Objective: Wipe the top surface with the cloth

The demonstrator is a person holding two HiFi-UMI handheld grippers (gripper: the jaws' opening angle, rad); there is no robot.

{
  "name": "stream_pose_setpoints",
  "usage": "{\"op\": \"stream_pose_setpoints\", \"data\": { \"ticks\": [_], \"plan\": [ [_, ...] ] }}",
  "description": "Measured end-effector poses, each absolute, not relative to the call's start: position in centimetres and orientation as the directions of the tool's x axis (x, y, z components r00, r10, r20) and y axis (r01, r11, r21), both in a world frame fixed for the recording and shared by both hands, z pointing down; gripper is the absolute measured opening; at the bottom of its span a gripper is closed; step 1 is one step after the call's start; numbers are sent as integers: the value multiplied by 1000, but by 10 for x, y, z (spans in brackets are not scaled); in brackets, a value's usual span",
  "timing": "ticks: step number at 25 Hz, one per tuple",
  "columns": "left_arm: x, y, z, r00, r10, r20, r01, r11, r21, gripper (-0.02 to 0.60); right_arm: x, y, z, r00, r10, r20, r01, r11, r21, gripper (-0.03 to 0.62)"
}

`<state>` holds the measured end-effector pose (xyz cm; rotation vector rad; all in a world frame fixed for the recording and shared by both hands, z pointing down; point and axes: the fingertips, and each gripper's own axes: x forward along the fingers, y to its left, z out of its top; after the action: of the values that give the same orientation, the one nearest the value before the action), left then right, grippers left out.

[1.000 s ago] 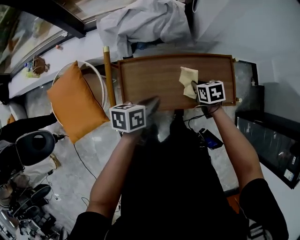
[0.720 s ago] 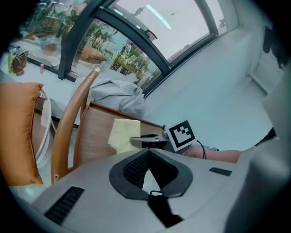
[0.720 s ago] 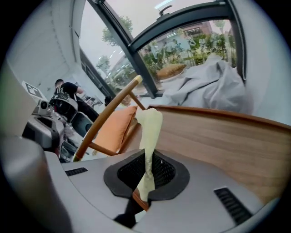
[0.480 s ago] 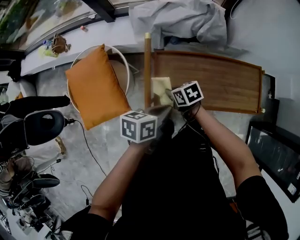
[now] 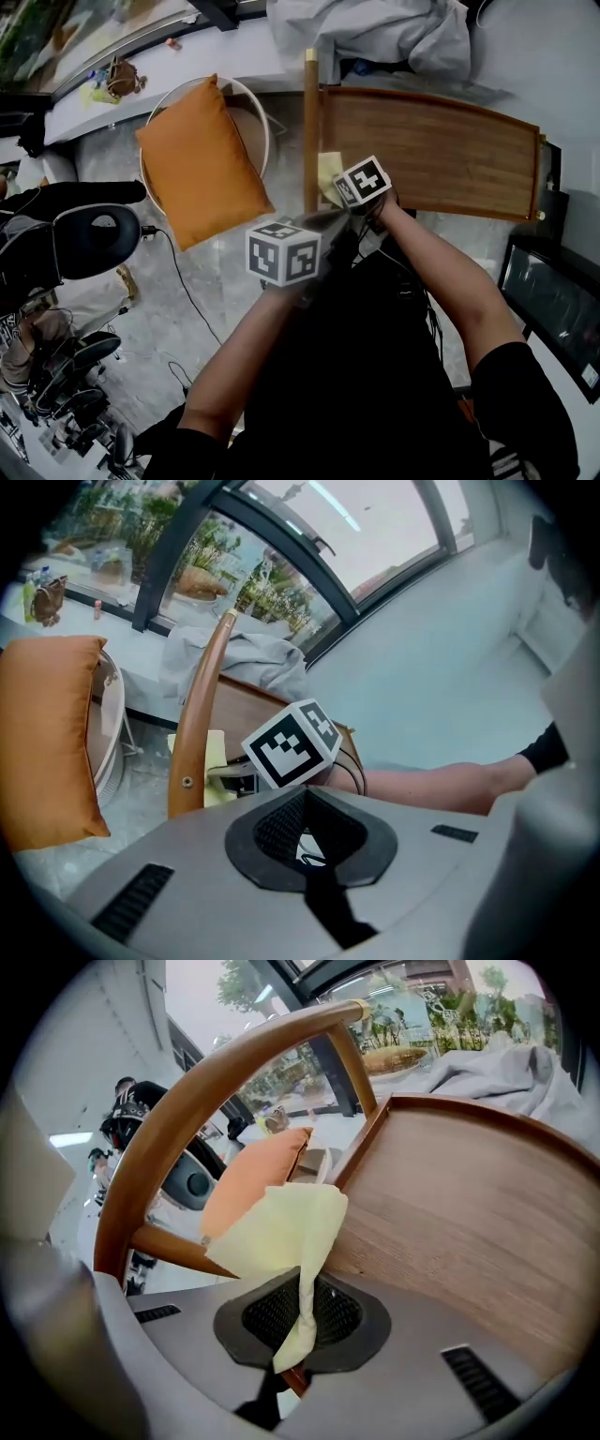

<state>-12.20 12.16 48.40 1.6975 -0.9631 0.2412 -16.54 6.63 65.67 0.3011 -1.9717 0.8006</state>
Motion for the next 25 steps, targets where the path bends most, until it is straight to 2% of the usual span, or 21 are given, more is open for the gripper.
{"op": "stream_pose_setpoints", "data": {
  "ticks": [5,11,16,25],
  "plan": [
    [-112,115,489,652,-463,600,-693,-43,719,8,-151,65,658,-475,98,874,-462,818,-343,32],
    [-90,101,493,655,-447,609,-696,-43,716,8,-93,45,654,-457,81,886,-491,807,-327,32],
    [-49,85,497,678,-406,612,-689,-64,722,8,-28,39,655,-419,90,904,-523,790,-321,32],
    [42,59,501,730,-329,599,-662,-118,740,8,78,7,649,-419,33,907,-593,747,-301,32]
  ]
}}
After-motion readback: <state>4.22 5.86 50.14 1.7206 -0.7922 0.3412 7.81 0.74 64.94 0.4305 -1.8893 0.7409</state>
